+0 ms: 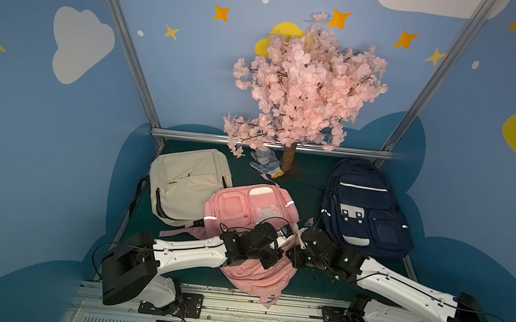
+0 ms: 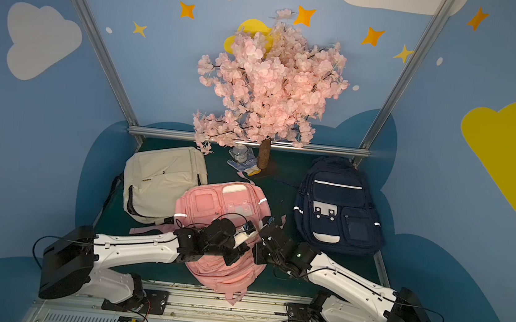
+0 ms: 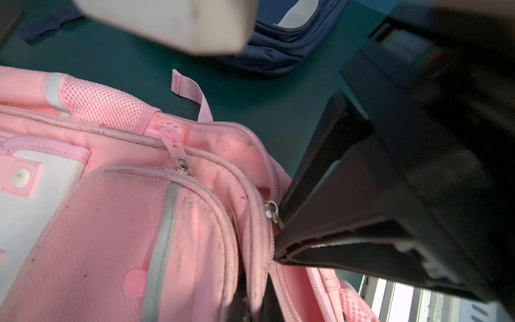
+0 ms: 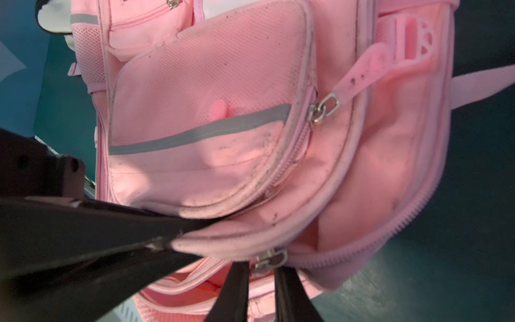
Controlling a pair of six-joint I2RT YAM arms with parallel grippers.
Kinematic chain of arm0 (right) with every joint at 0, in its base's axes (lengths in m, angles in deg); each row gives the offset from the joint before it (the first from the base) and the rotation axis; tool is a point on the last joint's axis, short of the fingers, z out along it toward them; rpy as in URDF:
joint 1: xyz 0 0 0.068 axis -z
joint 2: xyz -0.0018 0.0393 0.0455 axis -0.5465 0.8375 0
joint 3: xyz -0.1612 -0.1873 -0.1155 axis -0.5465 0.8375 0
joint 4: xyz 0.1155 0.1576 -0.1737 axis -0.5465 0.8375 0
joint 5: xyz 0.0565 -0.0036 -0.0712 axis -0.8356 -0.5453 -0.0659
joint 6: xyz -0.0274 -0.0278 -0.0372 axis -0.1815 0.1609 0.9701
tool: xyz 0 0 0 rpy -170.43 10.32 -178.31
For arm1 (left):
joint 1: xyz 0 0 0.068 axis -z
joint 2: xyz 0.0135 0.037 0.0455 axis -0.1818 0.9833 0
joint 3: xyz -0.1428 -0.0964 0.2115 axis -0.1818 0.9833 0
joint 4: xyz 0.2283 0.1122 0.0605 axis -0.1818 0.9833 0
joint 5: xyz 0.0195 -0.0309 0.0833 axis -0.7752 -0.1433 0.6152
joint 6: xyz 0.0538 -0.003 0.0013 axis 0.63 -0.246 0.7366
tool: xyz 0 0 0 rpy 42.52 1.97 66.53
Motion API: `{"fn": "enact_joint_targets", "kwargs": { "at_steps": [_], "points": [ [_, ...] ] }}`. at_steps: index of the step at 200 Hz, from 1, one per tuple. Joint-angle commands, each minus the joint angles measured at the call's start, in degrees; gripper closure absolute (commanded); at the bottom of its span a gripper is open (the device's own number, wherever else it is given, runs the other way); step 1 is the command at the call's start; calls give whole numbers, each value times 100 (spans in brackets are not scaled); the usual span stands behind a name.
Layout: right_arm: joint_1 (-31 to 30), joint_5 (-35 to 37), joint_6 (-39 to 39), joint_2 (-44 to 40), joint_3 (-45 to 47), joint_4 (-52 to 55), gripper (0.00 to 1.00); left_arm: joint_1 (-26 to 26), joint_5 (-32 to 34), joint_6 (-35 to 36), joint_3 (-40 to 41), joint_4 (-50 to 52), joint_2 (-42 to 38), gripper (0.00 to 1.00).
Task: Zip up the backpack
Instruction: Zip the zipper on the backpack.
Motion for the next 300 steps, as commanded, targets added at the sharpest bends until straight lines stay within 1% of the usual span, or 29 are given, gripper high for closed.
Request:
{"fn": "enact_joint_targets", "kwargs": {
  "at_steps": [1,34,84,99,111,114,131,138,154,169,189,224,261,272,281,300],
  "points": [
    [11,399,-18,-111,-50,208,85,84,-257,-63,-77,-87,-21,98],
    [2,403,8,-320,-86,486,91,84,-166,-42,-44,-86,-7,97],
    [-92,270,-48,-300,-11,435,91,83,-209,-67,-47,-113,20,97],
    [-94,260,-53,-250,25,377,94,92,-235,-80,-43,-130,22,98],
    [-100,253,-33,-256,-31,444,98,93,-228,-80,-36,-130,20,97],
    [-95,271,-28,-269,-60,484,100,95,-227,-83,-34,-123,20,97],
    [-94,437,108,-420,-191,808,100,96,-218,-68,-25,-82,22,97],
    [-87,583,220,-506,-363,979,100,98,-210,-57,-8,-62,8,97],
    [-62,1042,313,-755,-428,1263,100,102,-193,-45,61,-51,-36,98],
    [205,1164,312,-927,-513,1633,100,119,-194,-47,107,-36,-72,97],
    [776,948,404,-934,-626,1952,100,187,-166,-17,157,-7,-129,97],
    [1599,693,770,-526,-1169,2278,100,380,-161,63,213,111,-222,98],
    [2005,741,1196,74,-1797,2681,100,608,-8,165,229,452,-362,97],
    [2160,701,1326,228,-1875,2717,100,670,-15,168,286,481,-459,98],
    [2262,800,1340,338,-1901,2708,100,714,-29,162,334,485,-545,97],
    [2498,836,1453,621,-1872,2505,100,795,-47,138,418,476,-712,98]
  ]
}}
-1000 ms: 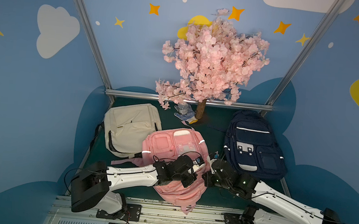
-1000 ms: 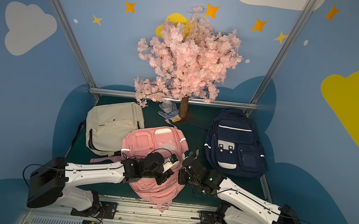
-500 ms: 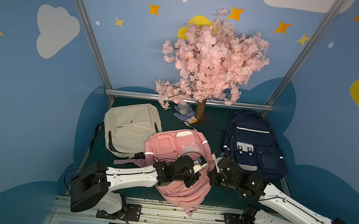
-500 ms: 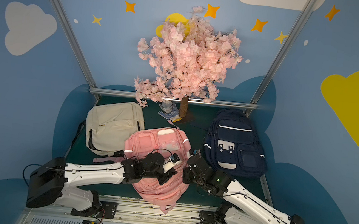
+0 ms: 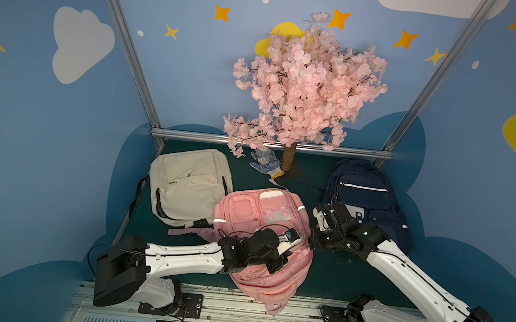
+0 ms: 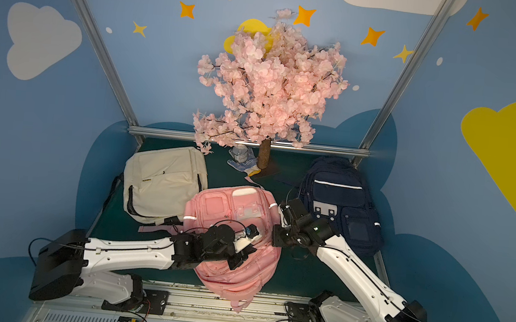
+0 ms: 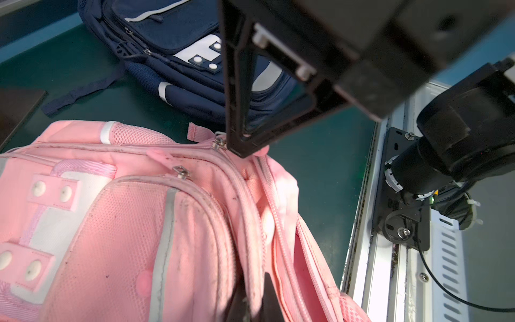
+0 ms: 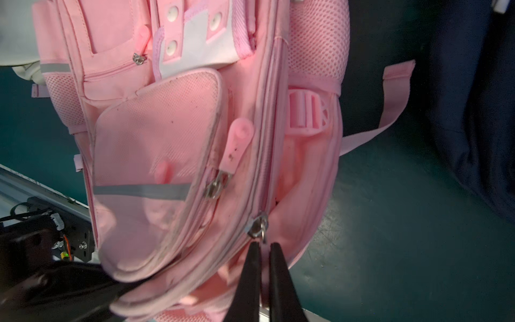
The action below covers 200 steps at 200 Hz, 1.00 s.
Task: Zip up the backpack
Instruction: Zip the zipper on the backpack.
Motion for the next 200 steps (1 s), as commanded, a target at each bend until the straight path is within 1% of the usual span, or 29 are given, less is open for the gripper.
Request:
{"fn": "enact_joint_targets", "kwargs": {
  "at_steps": [1,26,40,79,108,134,165,200],
  "points": [
    [531,1365,208,248,-155,-5,100,227,-416,100,298,1003,-349,98],
    [606,1031,431,624,-105,-515,100,284,-430,73,297,969,-557,98],
    [612,901,412,798,-6,-922,100,307,-495,69,289,911,-647,97],
    [818,1209,235,1159,305,-1960,100,383,-574,69,227,863,-681,97],
    [1048,1098,210,1307,290,-2411,100,426,-588,43,178,780,-491,97],
    [1059,1057,226,1501,101,-2551,100,456,-597,41,128,679,-297,98],
    [1096,1117,330,1830,-189,-2443,100,491,-630,78,14,669,-112,98],
    [1143,1100,275,2120,-438,-2352,100,533,-767,124,-44,720,-43,98]
  ]
}}
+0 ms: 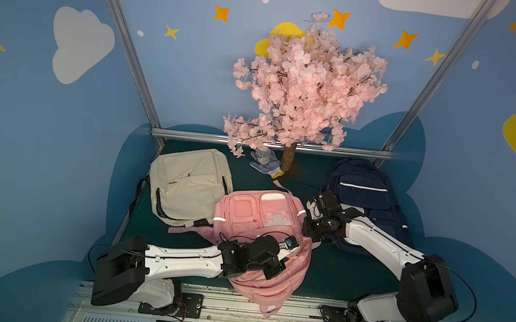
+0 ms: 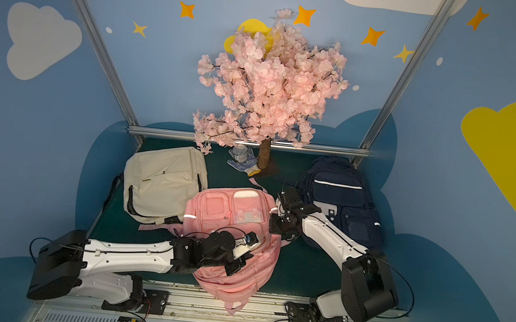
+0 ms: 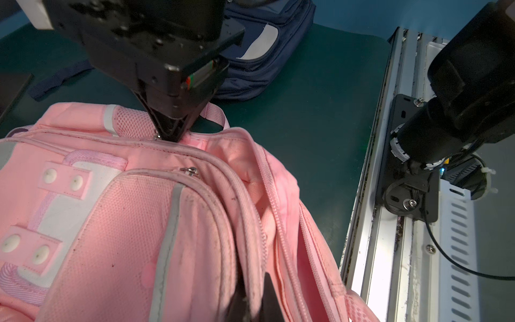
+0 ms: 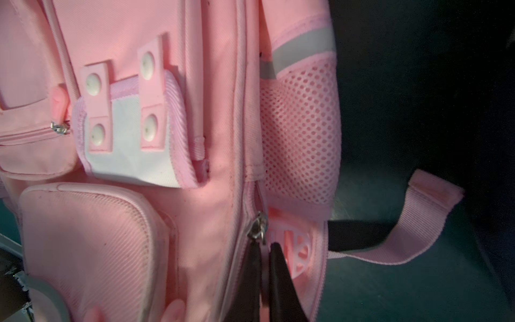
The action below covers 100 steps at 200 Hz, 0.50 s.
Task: Zip up the backpack
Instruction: Zip the zipper on the backpack.
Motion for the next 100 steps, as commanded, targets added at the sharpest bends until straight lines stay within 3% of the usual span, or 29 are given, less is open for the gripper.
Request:
{"fn": "enact_joint_targets", "kwargs": {
  "at_steps": [1,52,70,80,89,100],
  "points": [
    [417,1465,-129,223,-374,-954,100,305,-983,57,-115,463,-102,98],
    [450,1267,-82,314,-682,-819,100,442,-1197,78,-312,797,206,97],
    [430,825,176,230,-928,-413,99,442,-883,-78,-441,839,449,89],
    [381,740,244,86,-985,-216,86,438,-458,-281,-541,905,558,79],
    [341,723,263,-124,-970,-16,71,404,-90,-411,-641,972,634,60],
    [318,749,278,-416,-842,149,58,344,123,-518,-738,1028,635,49]
  ]
}}
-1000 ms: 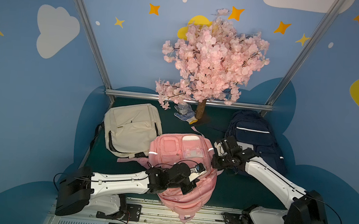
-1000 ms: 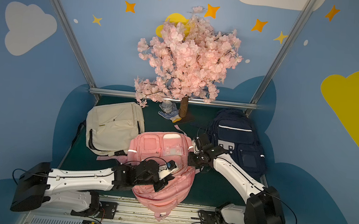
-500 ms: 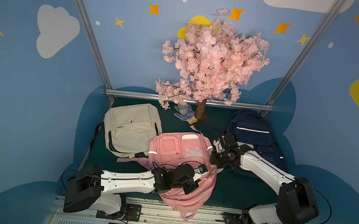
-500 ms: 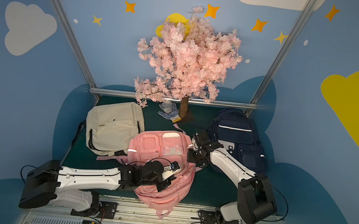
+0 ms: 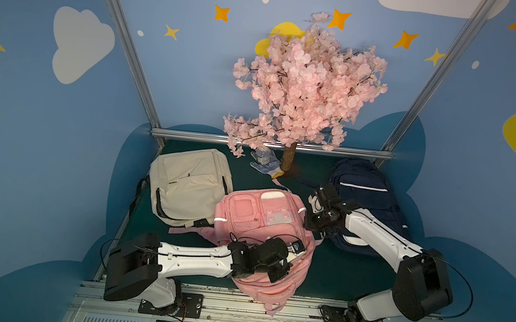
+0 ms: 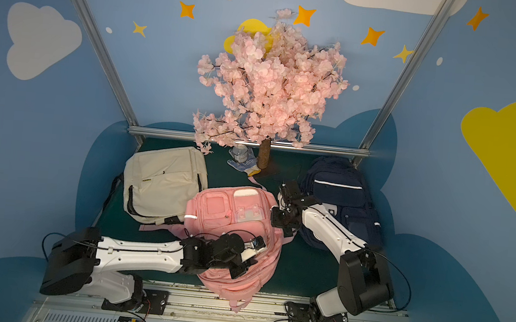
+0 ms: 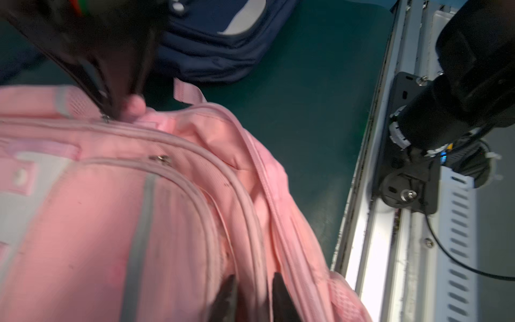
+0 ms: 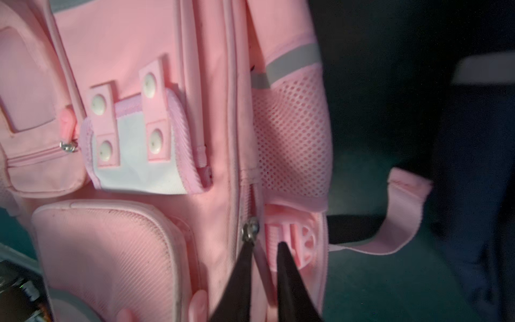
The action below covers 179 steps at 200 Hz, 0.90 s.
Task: Zip up the backpack
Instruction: Zip the zipper on the backpack, then pick up the backpack from the center of the board.
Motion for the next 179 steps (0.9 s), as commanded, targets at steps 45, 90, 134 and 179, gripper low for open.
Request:
{"fn": "enact_joint_targets", "kwargs": {
  "at_steps": [45,90,134,179],
  "points": [
    [74,221,-363,-1643,858,210,39,-670,609,-1155,-104,815,-998,29],
    [-642,220,-1771,-2647,1963,168,37,-3222,1101,-2369,-53,2700,-1802,19],
    [-958,0,-2620,-3096,2798,-335,36,-5076,0,-2364,174,2423,-1330,18],
    [-1245,-48,-2892,-2559,3060,-832,35,-5325,-460,-2308,109,1942,-470,20]
  ]
}}
